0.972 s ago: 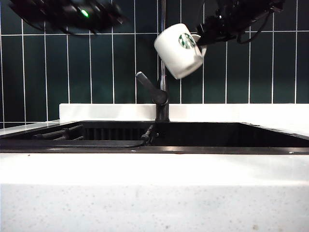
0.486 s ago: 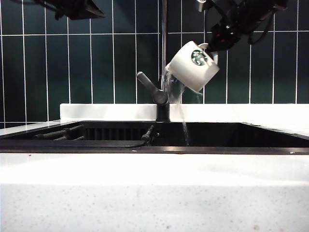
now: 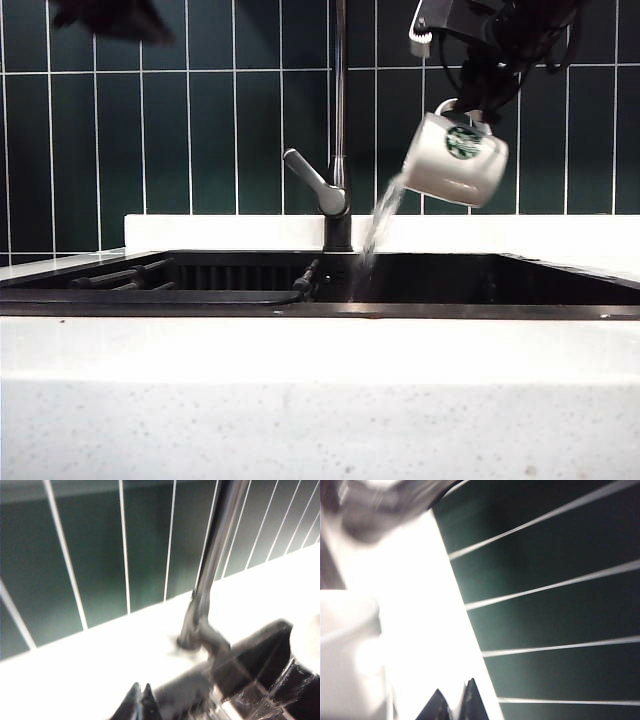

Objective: Pick up the mug next to the sink, go to the faucet to get some water, pour the water into the sink, and finally put the mug back to its place.

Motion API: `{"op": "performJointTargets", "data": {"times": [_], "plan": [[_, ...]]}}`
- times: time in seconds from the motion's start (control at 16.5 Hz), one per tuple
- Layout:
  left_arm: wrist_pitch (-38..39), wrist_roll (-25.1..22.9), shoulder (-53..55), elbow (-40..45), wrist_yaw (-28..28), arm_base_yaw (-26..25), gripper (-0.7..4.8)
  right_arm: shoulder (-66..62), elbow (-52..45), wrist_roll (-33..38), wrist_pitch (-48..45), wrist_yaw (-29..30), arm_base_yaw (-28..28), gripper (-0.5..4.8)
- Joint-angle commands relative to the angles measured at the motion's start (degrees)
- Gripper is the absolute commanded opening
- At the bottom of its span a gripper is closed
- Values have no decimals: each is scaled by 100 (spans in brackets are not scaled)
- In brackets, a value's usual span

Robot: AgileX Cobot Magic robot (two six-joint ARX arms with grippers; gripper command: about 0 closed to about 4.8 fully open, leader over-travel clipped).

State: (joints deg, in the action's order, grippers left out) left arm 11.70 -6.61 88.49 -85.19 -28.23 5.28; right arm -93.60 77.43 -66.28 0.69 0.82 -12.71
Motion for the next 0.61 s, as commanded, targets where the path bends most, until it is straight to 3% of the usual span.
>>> {"op": "performJointTargets", "data": {"times": [0.06, 0.3, 0.61], "plan": [[-286, 262, -754, 1147, 103, 2, -6, 319, 76, -629, -232, -50, -9, -1], [-501, 887, -1891, 2618, 286, 7, -6, 365, 74, -1580, -258, 116, -11, -1], [-234, 1008, -2833, 3189, 533, 7, -6, 358, 42, -2081, -219, 332, -170, -1]]}}
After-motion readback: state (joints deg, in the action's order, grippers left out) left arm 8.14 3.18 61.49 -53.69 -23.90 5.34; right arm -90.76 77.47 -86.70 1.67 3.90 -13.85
